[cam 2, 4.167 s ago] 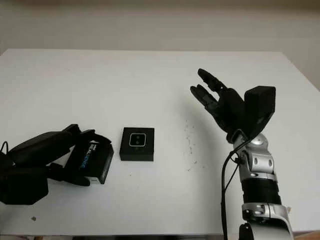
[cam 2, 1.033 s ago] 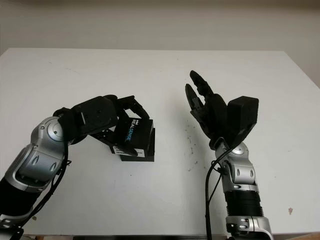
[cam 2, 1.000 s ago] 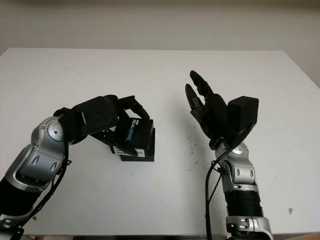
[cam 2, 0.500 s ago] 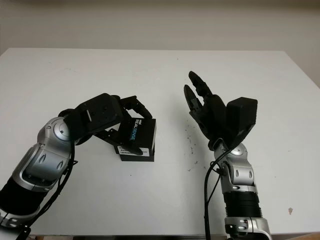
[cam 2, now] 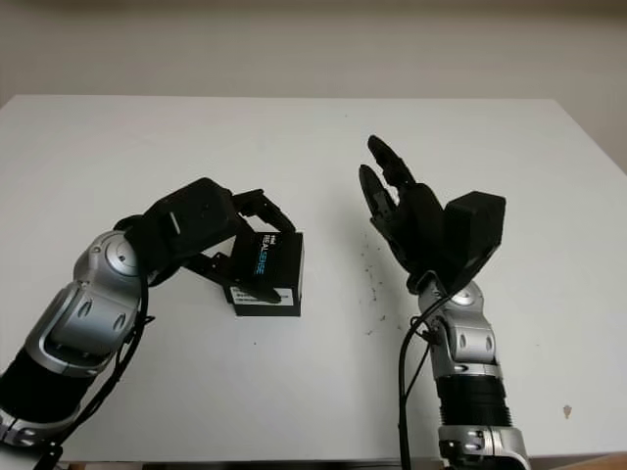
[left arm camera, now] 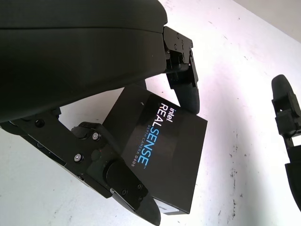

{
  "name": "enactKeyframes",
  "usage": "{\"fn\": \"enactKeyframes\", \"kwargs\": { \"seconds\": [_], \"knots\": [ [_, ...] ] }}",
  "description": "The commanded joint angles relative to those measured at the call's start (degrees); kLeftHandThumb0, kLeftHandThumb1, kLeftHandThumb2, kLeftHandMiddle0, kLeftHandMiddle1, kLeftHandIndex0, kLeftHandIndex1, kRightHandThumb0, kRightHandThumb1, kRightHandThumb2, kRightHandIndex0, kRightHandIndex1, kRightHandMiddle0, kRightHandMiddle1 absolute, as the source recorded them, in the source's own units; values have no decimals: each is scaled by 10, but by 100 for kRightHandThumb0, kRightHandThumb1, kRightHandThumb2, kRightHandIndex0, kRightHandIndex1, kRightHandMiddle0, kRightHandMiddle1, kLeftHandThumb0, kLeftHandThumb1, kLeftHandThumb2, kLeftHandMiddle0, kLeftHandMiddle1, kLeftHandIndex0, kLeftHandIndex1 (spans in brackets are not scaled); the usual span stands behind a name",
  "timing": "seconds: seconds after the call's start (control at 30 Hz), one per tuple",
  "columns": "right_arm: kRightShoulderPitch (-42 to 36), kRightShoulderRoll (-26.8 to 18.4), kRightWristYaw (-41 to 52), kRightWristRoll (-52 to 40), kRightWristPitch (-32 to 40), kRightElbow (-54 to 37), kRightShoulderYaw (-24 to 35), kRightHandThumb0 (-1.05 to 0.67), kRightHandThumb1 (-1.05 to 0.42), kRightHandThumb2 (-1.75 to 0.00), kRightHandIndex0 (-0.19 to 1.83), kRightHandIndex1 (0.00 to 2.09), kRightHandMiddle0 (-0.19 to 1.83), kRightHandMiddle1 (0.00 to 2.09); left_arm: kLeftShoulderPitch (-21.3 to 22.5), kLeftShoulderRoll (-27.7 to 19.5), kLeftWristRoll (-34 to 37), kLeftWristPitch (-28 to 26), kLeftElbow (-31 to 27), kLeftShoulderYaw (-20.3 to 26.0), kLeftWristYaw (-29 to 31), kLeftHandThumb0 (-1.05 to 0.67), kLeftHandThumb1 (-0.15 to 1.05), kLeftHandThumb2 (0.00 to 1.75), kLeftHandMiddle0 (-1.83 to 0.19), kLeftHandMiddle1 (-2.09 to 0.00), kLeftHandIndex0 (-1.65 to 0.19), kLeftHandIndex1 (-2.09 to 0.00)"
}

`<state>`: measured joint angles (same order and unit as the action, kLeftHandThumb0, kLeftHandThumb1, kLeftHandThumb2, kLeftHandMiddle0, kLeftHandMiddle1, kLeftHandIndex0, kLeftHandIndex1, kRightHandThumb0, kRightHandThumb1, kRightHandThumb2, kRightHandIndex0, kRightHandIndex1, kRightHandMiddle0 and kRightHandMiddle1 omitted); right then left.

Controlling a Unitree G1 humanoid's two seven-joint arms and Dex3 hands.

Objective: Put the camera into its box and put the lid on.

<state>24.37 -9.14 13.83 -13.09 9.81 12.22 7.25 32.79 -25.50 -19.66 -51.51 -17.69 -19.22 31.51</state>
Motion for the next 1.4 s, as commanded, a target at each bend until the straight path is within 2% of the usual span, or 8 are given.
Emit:
{"fn": "enactKeyframes", "kwargs": {
  "seconds": [0.0,0.47,0.5,0.53,0.6,0.7,1.13,1.37],
  "knots": [
    [-2,2,1,1,-8,-2,0,-69,-105,-38,5,5,-3,30,-14,-3,2,-7,2,-10,-1,-25,97,5,-40,-168,-24,-159],
    [-2,8,-8,13,-10,2,-3,-71,-105,-36,8,6,-2,35,-19,-11,2,4,-6,-22,-5,-26,96,5,-40,-167,-27,-155],
    [-3,8,-9,14,-8,1,-4,-71,-105,-36,8,6,-2,35,-11,-27,2,7,-5,-37,18,-30,95,5,-31,-157,-19,-146],
    [-3,8,-11,15,-7,0,-4,-71,-105,-36,9,7,-2,35,-1,-44,4,7,-6,-51,45,-47,95,5,-8,-101,0,-93],
    [-3,9,-12,16,-6,0,-4,-71,-105,-36,9,7,-2,36,9,-62,7,8,-7,-66,79,-59,94,5,-4,-35,4,-37],
    [-4,8,-11,16,-7,0,-5,-70,-105,-36,9,7,-2,36,19,-76,4,-1,-7,-82,106,-68,93,5,14,-4,17,-7],
    [-3,6,2,16,-16,6,-5,-69,-105,-37,7,5,-4,36,27,-97,-16,-8,-12,-106,123,-70,97,6,19,0,19,0],
    [-5,6,4,17,-17,4,-6,-69,-105,-37,8,6,-5,36,2,-144,-99,107,-25,-127,95,-88,105,35,19,0,19,0]
  ]
}}
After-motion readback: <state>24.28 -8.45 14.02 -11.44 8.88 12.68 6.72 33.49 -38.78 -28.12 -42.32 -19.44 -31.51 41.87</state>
